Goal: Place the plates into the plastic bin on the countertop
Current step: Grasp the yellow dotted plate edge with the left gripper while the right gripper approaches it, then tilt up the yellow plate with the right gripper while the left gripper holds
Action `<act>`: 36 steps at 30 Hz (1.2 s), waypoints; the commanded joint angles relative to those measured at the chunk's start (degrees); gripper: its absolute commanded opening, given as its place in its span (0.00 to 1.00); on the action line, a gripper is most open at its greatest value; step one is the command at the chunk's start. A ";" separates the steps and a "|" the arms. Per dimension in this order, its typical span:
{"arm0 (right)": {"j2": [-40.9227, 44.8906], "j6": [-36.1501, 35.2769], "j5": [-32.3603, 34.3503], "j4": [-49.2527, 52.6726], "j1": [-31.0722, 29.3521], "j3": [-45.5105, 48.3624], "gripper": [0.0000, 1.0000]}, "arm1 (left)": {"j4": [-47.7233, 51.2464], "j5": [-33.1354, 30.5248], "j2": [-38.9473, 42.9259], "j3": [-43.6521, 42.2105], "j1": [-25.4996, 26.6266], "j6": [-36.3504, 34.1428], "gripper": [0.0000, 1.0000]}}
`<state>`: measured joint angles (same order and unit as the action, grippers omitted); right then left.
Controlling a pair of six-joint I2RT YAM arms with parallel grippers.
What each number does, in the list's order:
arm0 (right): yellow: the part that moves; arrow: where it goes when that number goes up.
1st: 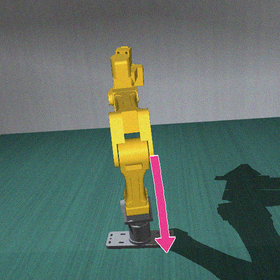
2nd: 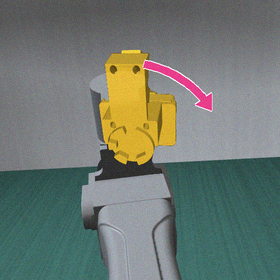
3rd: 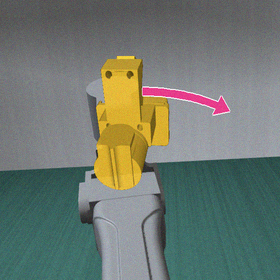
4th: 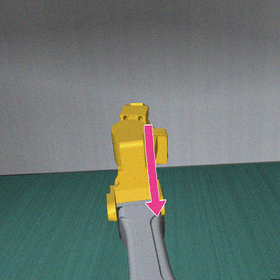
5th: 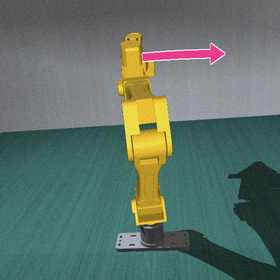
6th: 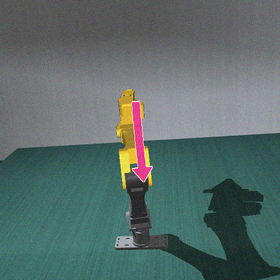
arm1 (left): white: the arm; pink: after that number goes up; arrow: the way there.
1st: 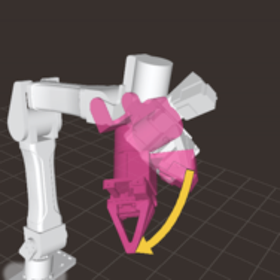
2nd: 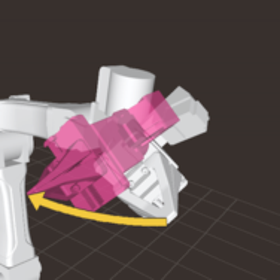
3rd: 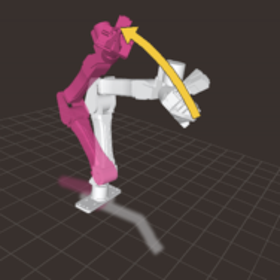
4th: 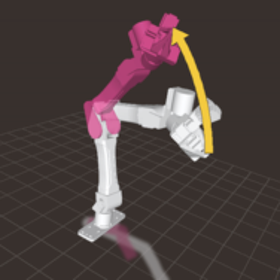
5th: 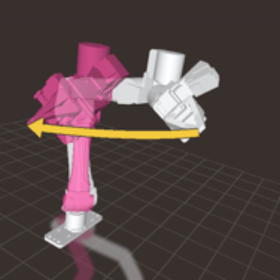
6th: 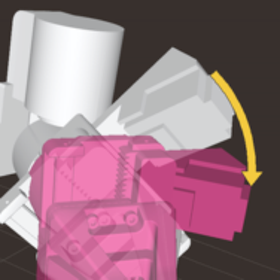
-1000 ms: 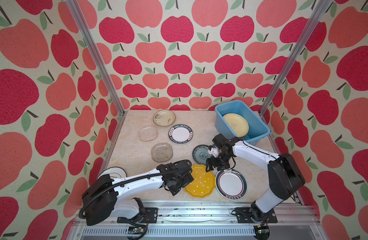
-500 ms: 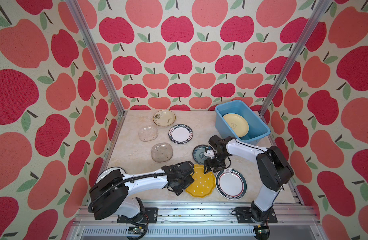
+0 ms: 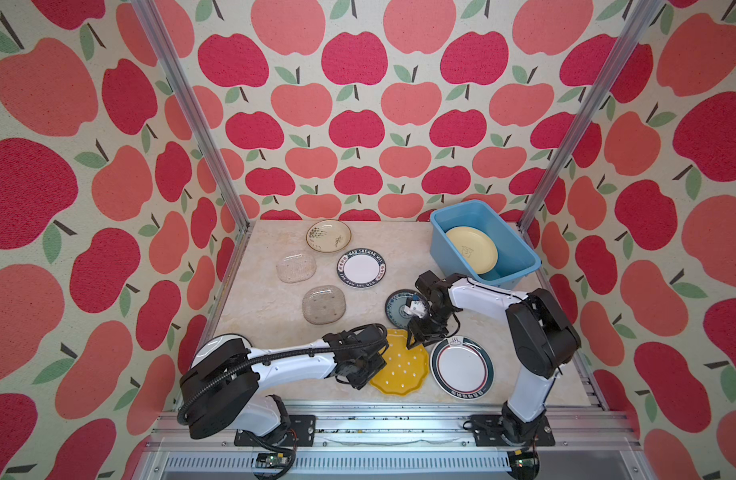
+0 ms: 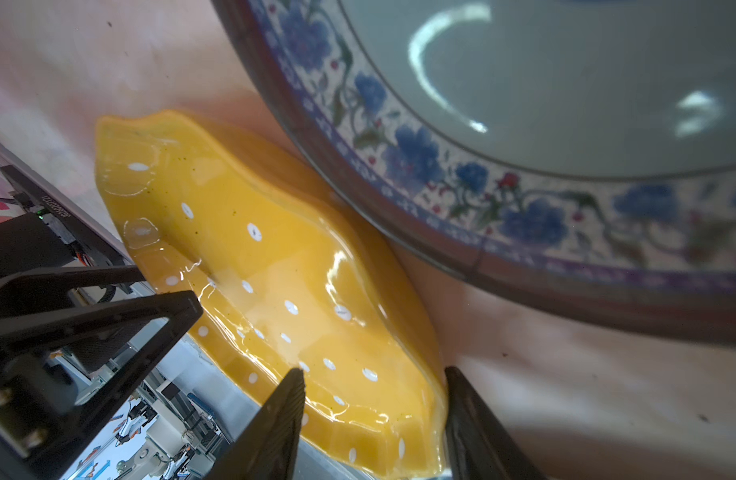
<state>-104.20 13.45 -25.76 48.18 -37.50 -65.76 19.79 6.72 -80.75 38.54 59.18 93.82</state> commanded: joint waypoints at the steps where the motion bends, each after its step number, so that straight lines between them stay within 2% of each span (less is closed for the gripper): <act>1: 3.40 -1.44 -4.74 -0.85 -0.71 0.22 0.53 | -1.30 -1.53 -0.06 -1.32 0.49 4.70 0.59; 12: 9.75 -1.64 -10.16 -3.59 -3.82 1.59 0.42 | -4.61 -2.02 0.95 -2.42 0.68 3.58 0.56; 22: 9.11 -1.42 -8.07 -2.57 -6.71 0.19 0.30 | -4.40 -2.72 2.04 -2.43 0.68 2.97 0.56; 26: 9.43 -1.52 -10.10 -3.00 -6.88 0.53 0.30 | -5.00 -2.94 2.32 -2.66 0.68 2.62 0.56; 30: 10.31 -1.68 -13.53 -4.17 -6.98 1.48 0.36 | -7.38 -3.13 2.52 -3.20 0.69 1.58 0.55; 36: 11.07 -1.24 -18.04 -5.67 -6.98 2.90 0.35 | -12.45 -4.39 5.14 -5.87 0.77 0.24 0.51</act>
<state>-94.98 12.01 -24.75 42.15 -40.62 -64.12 17.69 6.15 -75.83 33.74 59.90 93.03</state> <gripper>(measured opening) 0.357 0.520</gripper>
